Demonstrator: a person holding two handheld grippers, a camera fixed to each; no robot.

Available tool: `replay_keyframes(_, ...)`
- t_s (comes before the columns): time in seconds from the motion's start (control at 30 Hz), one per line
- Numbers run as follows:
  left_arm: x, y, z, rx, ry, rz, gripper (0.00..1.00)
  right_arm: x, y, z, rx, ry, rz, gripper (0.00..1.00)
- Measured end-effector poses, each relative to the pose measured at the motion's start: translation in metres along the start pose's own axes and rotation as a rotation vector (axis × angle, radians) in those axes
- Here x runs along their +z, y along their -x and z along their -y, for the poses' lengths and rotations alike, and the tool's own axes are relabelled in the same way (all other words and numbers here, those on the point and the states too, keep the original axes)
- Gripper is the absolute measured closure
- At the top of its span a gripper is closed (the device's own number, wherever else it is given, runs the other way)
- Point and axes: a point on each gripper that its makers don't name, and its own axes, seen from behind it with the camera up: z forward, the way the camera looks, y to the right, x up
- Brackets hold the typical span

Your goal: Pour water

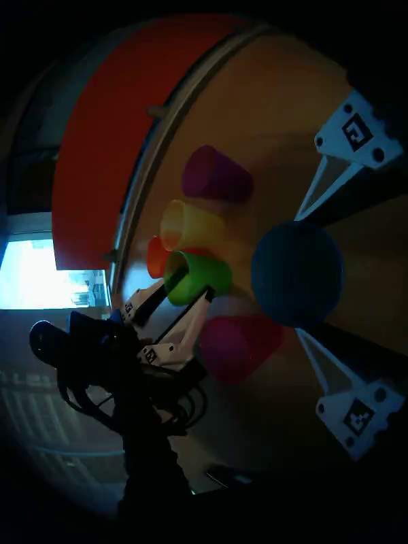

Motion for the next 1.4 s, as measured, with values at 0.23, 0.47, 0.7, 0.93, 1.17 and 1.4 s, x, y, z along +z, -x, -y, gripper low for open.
replay_keyframes(0.23, -0.006, -0.007, 0.000, 0.001, -0.008, -0.025, 0.17, -0.003, -0.002, 0.001, 0.003, -0.002, -0.007, 0.11)
replay_keyframes(0.47, -0.019, -0.015, 0.001, 0.000, -0.031, -0.057, 0.17, -0.010, -0.016, -0.002, 0.011, 0.017, -0.038, 0.11)
replay_keyframes(0.7, -0.043, -0.027, -0.001, -0.010, -0.058, -0.100, 0.17, -0.025, -0.041, -0.004, 0.032, 0.034, -0.090, 0.11)
replay_keyframes(0.93, -0.067, -0.037, -0.004, -0.004, -0.100, -0.137, 0.17, -0.045, -0.067, -0.003, 0.043, 0.045, -0.136, 0.11)
replay_keyframes(1.17, -0.094, -0.051, -0.013, 0.005, -0.134, -0.181, 0.17, -0.065, -0.093, -0.002, 0.033, 0.066, -0.182, 0.11)
replay_keyframes(1.4, -0.121, -0.063, -0.020, 0.007, -0.169, -0.228, 0.17, -0.082, -0.117, 0.000, 0.039, 0.078, -0.236, 0.11)
